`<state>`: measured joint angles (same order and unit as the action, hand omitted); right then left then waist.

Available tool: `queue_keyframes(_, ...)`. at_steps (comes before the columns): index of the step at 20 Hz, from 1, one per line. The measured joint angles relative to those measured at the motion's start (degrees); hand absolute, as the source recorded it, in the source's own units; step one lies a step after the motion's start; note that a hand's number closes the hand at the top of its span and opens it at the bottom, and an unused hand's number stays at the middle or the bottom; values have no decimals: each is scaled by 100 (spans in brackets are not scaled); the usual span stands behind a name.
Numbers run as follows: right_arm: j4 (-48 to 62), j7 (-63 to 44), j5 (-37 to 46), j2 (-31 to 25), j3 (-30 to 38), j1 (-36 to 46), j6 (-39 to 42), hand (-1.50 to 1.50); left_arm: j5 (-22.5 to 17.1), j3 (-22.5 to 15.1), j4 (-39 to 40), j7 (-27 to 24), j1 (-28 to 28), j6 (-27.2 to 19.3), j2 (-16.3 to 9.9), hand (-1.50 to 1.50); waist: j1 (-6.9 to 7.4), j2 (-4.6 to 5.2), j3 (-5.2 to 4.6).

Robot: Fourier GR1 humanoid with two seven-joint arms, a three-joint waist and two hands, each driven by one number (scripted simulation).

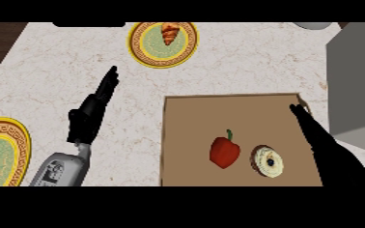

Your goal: Pick the cupcake from the tray and place it in the tiered shelf

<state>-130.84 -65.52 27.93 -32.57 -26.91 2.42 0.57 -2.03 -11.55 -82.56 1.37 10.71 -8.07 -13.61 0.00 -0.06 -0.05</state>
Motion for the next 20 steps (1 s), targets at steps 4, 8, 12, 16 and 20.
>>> queue_keyframes(4,187,100,304,222,-136,-162,87,-150,40,46,-71,-27,-117,61,-11,0,2,0,1)
queue_keyframes(8,444,174,394,434,-62,-149,213,-150,27,143,-72,30,-47,158,14,0,2,3,2)
queue_keyframes(12,570,183,612,651,-88,-179,327,-150,74,226,55,-78,-55,214,73,0,-3,4,2)
queue_keyframes(16,600,237,781,768,-83,-337,442,-150,170,276,378,-317,-4,238,188,0,-18,6,3)
queue_keyframes(20,906,405,949,903,5,-459,497,-150,248,246,71,-82,-72,224,239,0,-4,2,3)
